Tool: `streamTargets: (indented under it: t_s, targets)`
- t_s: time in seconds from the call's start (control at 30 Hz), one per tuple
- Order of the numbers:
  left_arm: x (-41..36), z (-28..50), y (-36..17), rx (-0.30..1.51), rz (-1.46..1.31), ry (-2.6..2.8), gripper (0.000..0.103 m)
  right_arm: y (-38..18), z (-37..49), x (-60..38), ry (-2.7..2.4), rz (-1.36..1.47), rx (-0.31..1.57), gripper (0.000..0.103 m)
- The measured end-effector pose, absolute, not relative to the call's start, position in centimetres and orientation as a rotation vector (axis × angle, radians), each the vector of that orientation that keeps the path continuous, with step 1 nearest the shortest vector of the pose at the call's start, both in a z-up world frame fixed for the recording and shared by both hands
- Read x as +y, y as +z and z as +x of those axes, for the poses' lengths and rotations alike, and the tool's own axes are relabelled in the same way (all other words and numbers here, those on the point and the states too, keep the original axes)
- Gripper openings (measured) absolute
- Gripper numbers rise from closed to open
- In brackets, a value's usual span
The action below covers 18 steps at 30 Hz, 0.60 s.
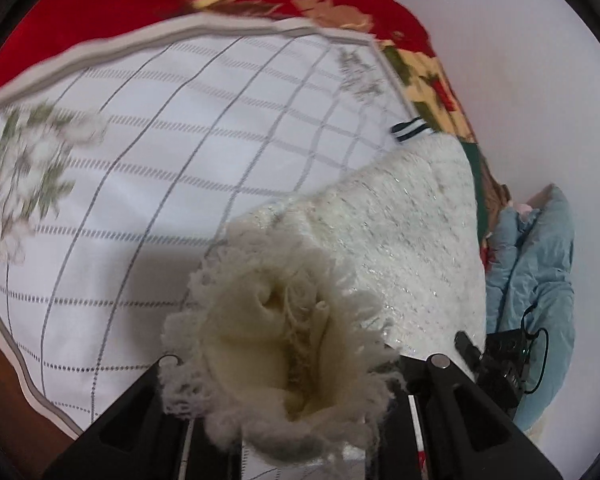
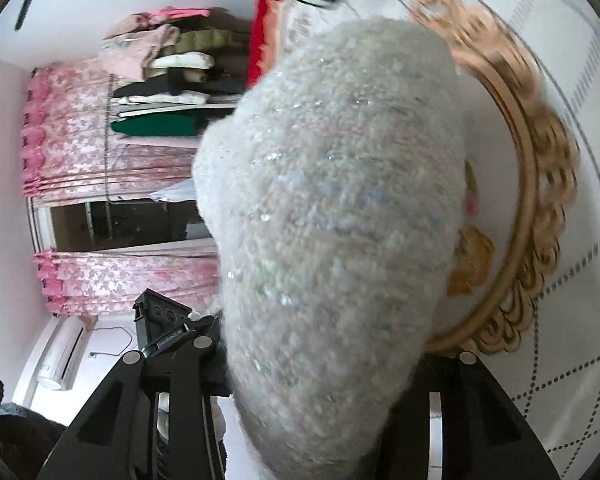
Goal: Fold large clothes
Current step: 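Carry the bundle onto the bed cover and release it with both tools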
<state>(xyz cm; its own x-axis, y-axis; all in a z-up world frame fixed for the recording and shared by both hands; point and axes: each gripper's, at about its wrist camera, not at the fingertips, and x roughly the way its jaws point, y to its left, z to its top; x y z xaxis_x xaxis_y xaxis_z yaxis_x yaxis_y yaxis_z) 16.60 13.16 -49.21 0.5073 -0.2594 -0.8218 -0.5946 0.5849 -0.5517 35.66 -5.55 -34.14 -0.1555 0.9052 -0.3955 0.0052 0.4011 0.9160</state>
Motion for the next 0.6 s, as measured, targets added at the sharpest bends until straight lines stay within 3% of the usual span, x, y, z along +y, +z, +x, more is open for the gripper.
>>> streamTargets:
  t_s: [0.3, 0.47, 0.6]
  targets:
    - [13.1, 27.2, -42.5, 0.957, -0.884, 0.144, 0.014, -25.6, 47.6, -6.7, 1.015, 0.898, 1.338, 0.045]
    - [11.7, 38.7, -39.4, 0.894, -0.819, 0.064, 0.014, -22.0, 58.4, -10.5, 0.986, 0.974, 1.241, 0.045]
    - [9.2, 48.5, -40.0, 0.883, -0.768, -0.006, 0.014, -21.5, 68.4, -14.8, 0.935, 1.018, 1.171, 0.045]
